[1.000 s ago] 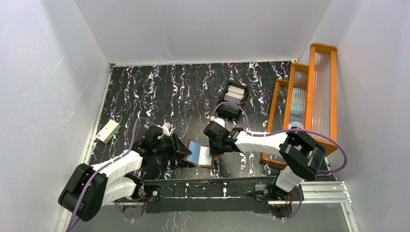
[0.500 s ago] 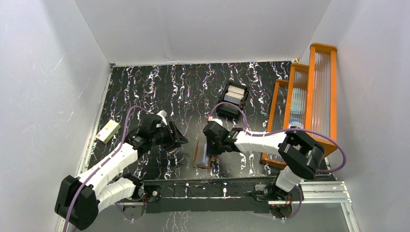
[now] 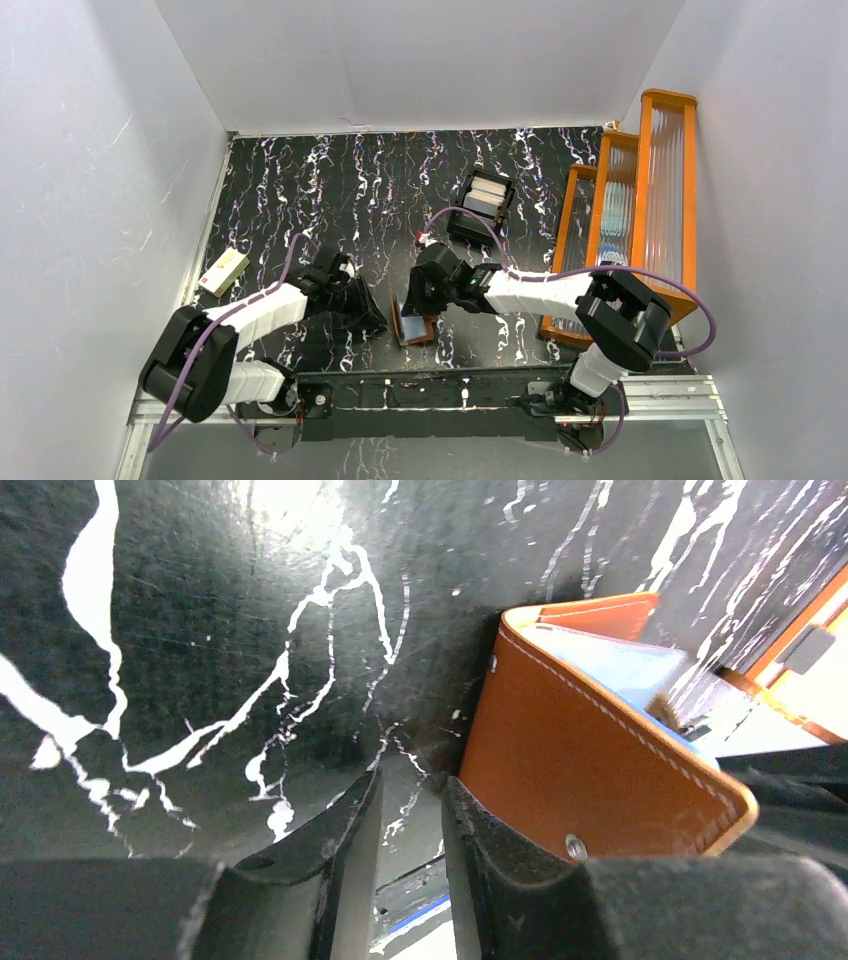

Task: Put the credit cards into the card holder
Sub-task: Open the card holder at the center of the board.

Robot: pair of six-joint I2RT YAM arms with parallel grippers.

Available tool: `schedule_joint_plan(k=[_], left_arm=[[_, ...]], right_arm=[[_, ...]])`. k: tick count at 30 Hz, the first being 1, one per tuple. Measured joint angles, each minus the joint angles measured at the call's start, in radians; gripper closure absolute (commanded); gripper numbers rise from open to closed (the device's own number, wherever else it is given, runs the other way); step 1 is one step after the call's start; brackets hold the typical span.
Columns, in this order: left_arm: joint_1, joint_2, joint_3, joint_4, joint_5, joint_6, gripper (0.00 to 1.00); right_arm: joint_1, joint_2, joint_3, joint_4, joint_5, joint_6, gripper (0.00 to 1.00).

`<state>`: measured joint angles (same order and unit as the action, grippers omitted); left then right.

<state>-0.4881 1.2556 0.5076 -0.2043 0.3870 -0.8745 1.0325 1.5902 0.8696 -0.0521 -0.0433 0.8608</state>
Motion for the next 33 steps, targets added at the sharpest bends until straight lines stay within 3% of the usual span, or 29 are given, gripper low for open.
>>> schedule_joint_plan(k=[13,18,24,33], left_arm=[[0.002,0.167,-0.09,0.401,0.212,-0.092,0.73],[0.003,0.222,-0.099,0.485,0.262,-0.135,0.66],[0.014,0.153,0.001,0.235,0.15,-0.066,0.61],[0.028,0.026,0.194,-0.109,-0.07,0.042,0.46]], right_arm=[[-0.003,0.0,-0.017,0.088,-0.04,0.053,0.76],[-0.01,-0.002,-0.044,0.071,0.0,0.058,0.75],[-0.01,0.0,-0.044,0.047,0.044,0.055,0.75],[-0.003,0.048,-0.044,0.016,0.058,0.052,0.75]])
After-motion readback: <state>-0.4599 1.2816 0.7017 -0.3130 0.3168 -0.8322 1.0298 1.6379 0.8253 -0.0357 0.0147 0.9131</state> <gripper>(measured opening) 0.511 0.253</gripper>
